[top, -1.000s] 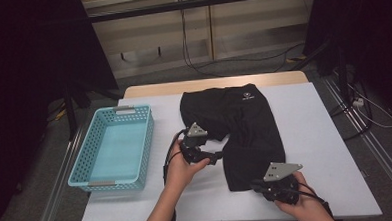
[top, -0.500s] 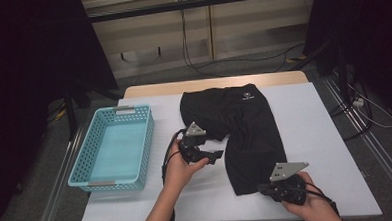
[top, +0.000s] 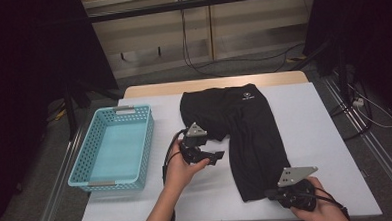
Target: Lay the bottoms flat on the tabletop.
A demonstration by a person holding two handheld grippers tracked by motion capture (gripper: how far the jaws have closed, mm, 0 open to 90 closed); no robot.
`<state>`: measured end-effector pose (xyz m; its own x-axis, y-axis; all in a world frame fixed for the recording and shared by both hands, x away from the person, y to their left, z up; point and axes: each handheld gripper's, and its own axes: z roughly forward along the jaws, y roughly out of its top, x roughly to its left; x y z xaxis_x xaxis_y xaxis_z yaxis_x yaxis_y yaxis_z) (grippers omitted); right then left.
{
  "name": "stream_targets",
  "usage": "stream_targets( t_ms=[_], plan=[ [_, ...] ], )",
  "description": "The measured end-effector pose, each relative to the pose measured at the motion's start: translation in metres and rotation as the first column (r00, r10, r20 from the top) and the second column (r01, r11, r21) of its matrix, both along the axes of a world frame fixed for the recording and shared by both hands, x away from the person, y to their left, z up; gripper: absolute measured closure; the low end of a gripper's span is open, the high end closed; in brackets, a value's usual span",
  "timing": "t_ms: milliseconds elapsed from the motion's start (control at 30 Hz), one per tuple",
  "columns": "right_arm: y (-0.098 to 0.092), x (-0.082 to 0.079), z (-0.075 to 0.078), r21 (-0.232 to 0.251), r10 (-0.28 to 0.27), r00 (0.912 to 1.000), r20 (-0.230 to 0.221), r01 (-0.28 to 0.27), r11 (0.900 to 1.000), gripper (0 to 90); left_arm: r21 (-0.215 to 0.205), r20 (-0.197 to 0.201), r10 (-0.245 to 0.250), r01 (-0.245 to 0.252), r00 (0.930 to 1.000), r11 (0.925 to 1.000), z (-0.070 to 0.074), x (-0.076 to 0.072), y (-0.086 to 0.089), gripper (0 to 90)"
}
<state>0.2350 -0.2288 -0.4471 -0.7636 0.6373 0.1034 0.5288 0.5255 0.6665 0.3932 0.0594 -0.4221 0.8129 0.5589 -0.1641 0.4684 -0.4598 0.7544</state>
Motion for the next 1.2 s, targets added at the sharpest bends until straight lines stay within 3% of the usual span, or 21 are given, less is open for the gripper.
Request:
stream_targets(
  t_ms=[200,467,633,767,833,1000,1133,1200],
  plan=[
    [0.002,-0.003,0.001,-0.006,0.021,0.9996,-0.017,-0.021,1.000,89.3,0.009,0.007,0.021,-0.021,0.9998,0.9997,0.000,0.000,0.001,19.2],
    [0.003,-0.008,0.006,0.002,0.042,0.9989,-0.022,-0.042,0.999,88.5,0.007,0.000,0.001,-0.001,1.0000,1.0000,-0.001,0.000,0.000,19.0],
    [-0.006,-0.004,0.007,0.025,0.010,0.9999,-0.003,-0.009,1.000,72.5,0.011,-0.007,-0.001,0.001,1.0000,0.9999,-0.002,0.000,-0.001,18.8],
    [-0.019,0.002,0.016,0.092,-0.076,0.9968,0.026,0.073,0.993,60.5,0.010,-0.003,0.000,0.000,1.0000,1.0000,-0.001,0.000,0.000,18.6],
    [-0.028,0.007,0.017,0.092,-0.141,0.9886,0.052,0.136,0.986,57.6,0.011,-0.003,0.001,-0.001,1.0000,0.9999,-0.001,0.001,0.000,18.1],
    [-0.044,0.022,0.014,0.093,-0.247,0.9658,0.079,0.240,0.966,55.2,0.010,-0.005,0.000,0.000,1.0000,0.9999,0.000,0.001,0.001,18.0],
    [-0.052,0.036,0.012,0.052,-0.354,0.9266,0.127,0.350,0.935,56.1,0.018,-0.007,0.001,0.000,1.0000,0.9998,-0.001,0.000,0.002,17.9],
    [-0.055,0.044,0.009,0.052,-0.400,0.9083,0.123,0.396,0.917,57.5,0.019,-0.003,0.004,-0.004,1.0000,0.9998,-0.002,-0.001,0.002,17.9]
  ],
)
